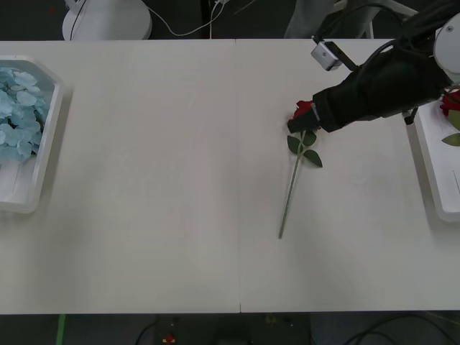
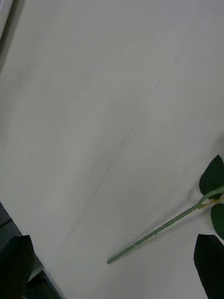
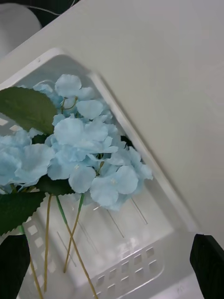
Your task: Put the red flowers into the right box and the blue flowers into the left box
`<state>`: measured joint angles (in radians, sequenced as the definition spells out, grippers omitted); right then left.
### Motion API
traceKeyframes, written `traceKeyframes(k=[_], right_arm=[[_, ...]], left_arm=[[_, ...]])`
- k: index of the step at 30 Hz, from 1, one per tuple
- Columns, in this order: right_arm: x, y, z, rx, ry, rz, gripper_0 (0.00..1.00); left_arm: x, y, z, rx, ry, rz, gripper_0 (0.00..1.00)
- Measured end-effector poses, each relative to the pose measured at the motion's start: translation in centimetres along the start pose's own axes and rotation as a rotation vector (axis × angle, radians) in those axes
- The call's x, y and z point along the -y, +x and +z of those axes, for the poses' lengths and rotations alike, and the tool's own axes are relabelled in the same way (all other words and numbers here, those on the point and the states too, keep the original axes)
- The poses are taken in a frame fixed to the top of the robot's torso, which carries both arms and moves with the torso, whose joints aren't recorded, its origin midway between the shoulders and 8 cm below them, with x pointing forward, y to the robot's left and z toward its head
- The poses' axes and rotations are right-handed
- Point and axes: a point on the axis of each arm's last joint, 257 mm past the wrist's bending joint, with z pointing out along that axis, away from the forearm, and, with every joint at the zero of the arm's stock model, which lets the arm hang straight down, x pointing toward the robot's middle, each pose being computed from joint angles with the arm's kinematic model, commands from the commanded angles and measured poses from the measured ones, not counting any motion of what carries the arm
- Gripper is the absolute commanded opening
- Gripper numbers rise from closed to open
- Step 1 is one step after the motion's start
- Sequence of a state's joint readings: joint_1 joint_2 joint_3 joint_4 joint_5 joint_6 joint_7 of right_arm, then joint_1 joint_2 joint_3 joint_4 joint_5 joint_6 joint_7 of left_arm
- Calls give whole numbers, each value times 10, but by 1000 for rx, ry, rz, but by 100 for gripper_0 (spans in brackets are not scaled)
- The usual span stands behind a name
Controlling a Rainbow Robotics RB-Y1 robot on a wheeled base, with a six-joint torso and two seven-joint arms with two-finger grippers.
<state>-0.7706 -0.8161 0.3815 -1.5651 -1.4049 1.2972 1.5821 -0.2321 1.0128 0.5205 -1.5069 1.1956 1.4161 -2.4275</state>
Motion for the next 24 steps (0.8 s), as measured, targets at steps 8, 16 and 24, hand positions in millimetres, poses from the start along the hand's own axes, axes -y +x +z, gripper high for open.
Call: traceKeyframes(k=[8,16,24], right_arm=[[29,25,35,-97,175,129,99],[61,47,51,-186,346,286,99],[82,51,66,-183,446,407,99]], left_arm=[[21,-23,0,99,67,276,100],[65,-55,19,158,107,381,100],[137,-95,43,245,190,513,100]])
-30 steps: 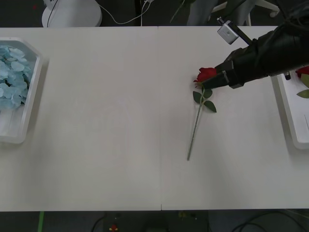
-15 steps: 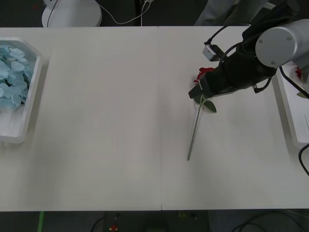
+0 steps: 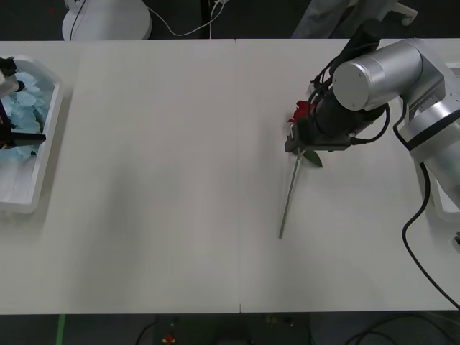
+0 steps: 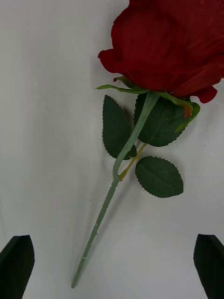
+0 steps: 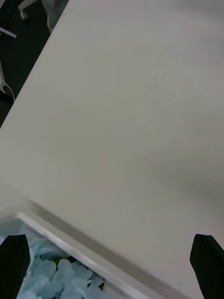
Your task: Put the red flowers into the right box and the blue flowers into the left box
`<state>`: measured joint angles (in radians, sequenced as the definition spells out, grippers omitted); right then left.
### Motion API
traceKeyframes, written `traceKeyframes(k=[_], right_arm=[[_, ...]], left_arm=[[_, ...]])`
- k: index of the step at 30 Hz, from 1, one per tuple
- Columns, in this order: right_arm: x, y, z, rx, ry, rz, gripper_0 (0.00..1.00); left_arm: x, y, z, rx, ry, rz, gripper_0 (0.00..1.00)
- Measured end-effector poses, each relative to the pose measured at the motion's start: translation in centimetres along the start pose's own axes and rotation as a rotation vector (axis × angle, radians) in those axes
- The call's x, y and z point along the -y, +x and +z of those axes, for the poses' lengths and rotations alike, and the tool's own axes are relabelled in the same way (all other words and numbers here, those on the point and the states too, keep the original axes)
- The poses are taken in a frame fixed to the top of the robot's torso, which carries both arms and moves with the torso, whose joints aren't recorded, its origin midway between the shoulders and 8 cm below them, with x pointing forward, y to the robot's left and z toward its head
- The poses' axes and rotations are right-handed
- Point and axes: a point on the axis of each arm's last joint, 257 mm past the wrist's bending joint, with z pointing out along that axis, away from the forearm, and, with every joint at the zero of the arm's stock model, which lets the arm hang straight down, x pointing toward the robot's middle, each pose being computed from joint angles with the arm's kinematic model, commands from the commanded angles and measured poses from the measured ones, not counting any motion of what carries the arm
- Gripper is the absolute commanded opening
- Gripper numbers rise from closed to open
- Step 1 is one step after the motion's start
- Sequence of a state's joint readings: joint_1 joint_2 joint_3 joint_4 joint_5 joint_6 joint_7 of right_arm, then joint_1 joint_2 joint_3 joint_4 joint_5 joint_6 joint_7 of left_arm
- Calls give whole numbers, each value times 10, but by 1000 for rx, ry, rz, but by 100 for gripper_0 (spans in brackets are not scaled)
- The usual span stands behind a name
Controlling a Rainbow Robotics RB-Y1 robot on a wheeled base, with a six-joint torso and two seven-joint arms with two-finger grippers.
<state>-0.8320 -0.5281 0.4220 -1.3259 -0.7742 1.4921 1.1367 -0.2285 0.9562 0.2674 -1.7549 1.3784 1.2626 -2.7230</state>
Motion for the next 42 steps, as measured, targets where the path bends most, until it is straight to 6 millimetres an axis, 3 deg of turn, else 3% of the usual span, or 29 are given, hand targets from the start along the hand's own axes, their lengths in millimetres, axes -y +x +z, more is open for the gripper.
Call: traceKeyframes(k=[7,12,25,31,35,38,39,42], right_arm=[[7,-3,18,-7,45,35,99],[1,-13,28,27,42,54,99],[-4,-39,48,142,58,70,99],[1,-40,59,155,65,84,99],[4,-39,61,153,76,85,99],[7,-37,63,148,82,88,73],[8,-37,63,147,86,88,52],[10,-37,64,146,89,89,21]], left_arm=[[32,-17,5,58,119,-19,100],[42,-33,7,76,177,8,100],[71,-82,66,127,343,39,100],[74,-100,80,155,360,40,100],[76,-101,87,154,357,44,100],[76,-101,88,153,357,44,100],[76,-101,88,153,357,44,100],[76,-101,88,152,357,43,100]])
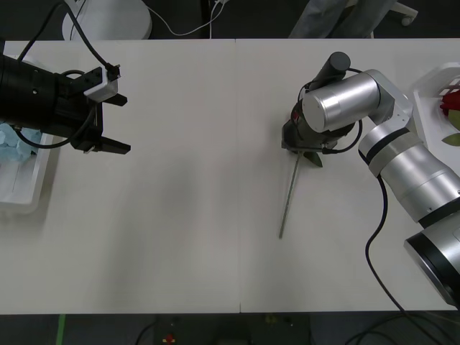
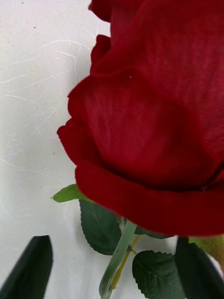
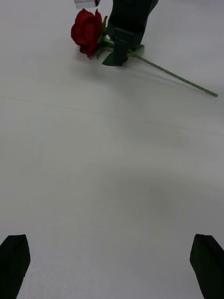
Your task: Put the red flowers into the right box and the blue flowers into the left box
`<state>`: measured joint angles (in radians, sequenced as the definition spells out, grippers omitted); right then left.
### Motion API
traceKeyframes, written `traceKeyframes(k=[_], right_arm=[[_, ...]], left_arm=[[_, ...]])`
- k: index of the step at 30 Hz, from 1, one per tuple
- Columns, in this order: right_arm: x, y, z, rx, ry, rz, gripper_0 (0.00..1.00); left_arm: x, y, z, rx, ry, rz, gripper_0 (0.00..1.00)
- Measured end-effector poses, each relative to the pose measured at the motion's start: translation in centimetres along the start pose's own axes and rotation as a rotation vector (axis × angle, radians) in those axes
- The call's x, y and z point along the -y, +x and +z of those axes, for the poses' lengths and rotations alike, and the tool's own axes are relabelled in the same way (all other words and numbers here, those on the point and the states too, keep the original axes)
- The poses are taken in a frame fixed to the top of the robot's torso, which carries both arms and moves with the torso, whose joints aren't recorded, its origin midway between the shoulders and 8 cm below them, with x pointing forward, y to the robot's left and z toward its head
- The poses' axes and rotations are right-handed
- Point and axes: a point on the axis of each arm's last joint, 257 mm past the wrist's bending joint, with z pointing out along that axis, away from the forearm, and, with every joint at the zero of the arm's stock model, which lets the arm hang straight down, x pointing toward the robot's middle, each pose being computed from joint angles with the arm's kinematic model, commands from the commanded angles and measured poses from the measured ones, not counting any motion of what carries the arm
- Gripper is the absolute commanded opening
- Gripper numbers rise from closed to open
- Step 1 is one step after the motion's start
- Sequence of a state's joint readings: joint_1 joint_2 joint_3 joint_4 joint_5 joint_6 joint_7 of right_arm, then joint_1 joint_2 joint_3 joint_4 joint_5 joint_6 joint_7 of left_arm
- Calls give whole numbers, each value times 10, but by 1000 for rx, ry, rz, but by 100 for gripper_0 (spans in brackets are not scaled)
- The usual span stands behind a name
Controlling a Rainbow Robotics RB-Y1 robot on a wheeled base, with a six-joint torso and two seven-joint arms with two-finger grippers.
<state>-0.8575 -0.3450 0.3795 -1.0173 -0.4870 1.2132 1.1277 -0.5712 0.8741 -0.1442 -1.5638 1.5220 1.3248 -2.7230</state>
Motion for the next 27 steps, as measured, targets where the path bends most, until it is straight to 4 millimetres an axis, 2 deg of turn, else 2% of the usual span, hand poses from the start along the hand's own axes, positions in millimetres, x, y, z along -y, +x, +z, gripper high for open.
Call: traceKeyframes(k=[3,21,24,27], right_arm=[[1,0,0,-1,1,1,0],[0,0,-2,-12,-23,19,0],[3,-3,-10,-33,-50,46,0],[18,-8,-28,-81,-50,66,0]], left_arm=[[0,0,0,0,0,0,100],[0,0,0,0,0,-1,100],[0,0,0,0,0,-1,100],[0,0,0,0,0,-1,100]])
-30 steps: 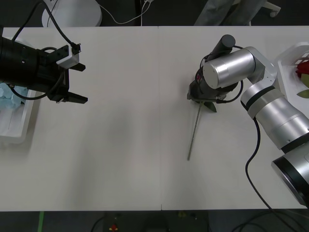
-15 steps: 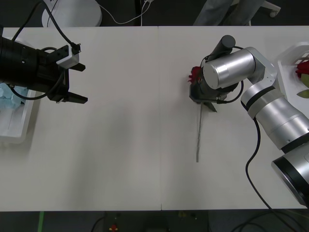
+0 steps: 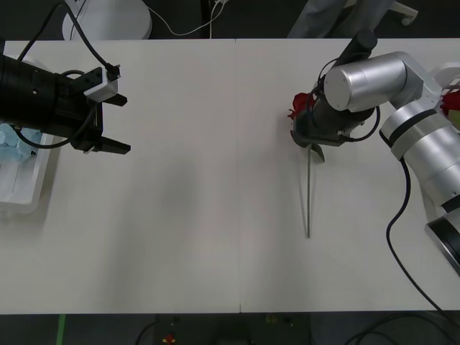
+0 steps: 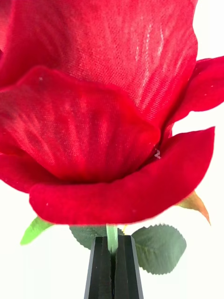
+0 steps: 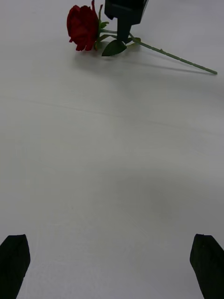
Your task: Put the red flowers into the right box and the blue flowers into the left box
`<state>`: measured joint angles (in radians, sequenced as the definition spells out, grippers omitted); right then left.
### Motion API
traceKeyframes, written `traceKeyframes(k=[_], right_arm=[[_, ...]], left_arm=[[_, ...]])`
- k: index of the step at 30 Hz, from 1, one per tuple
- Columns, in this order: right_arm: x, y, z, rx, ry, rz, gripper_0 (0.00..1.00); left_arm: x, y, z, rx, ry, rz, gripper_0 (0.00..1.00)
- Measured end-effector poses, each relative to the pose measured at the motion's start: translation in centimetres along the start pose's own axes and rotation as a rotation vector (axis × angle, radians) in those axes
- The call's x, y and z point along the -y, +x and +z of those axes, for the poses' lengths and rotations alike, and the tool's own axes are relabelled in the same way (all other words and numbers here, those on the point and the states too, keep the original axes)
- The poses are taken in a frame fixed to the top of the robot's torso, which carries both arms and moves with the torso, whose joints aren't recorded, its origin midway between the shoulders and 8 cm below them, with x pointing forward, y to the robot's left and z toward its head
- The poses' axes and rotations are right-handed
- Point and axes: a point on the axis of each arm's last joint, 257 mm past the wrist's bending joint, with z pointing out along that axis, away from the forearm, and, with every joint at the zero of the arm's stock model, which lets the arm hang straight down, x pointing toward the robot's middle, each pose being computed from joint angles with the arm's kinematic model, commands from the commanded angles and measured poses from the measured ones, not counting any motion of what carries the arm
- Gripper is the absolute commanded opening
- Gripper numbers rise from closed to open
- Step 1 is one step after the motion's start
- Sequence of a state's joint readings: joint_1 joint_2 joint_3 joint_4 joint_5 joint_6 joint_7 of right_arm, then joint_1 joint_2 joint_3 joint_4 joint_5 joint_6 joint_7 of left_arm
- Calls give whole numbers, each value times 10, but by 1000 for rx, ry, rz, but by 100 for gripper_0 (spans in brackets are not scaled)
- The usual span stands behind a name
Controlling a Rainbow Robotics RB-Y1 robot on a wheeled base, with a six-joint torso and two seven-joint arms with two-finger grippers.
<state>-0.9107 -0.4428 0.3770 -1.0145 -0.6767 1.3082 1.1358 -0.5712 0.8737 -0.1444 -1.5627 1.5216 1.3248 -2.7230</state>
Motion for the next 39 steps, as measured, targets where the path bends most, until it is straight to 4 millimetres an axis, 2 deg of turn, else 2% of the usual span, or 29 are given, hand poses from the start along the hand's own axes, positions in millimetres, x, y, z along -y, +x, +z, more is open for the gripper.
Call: traceKeyframes(k=[3,9,15,20,23,27,34,39], right_arm=[[21,-15,-28,-19,19,16,0],[92,-56,-95,2,115,-150,0],[184,-84,-153,45,277,-273,0],[266,-99,-201,34,516,-424,0],[301,-105,-226,17,653,-464,0],[338,-116,-235,35,765,-489,0],[402,-114,-217,68,834,-462,0],[421,-111,-206,81,864,-467,0]], left_arm=[[0,0,0,0,0,0,100],[0,0,0,0,0,-1,100],[0,0,0,0,0,-2,100],[0,1,1,0,0,-2,100],[0,1,1,0,0,-2,100],[0,1,1,0,0,-3,100],[0,1,1,0,0,-3,100],[0,1,1,0,0,-3,100]])
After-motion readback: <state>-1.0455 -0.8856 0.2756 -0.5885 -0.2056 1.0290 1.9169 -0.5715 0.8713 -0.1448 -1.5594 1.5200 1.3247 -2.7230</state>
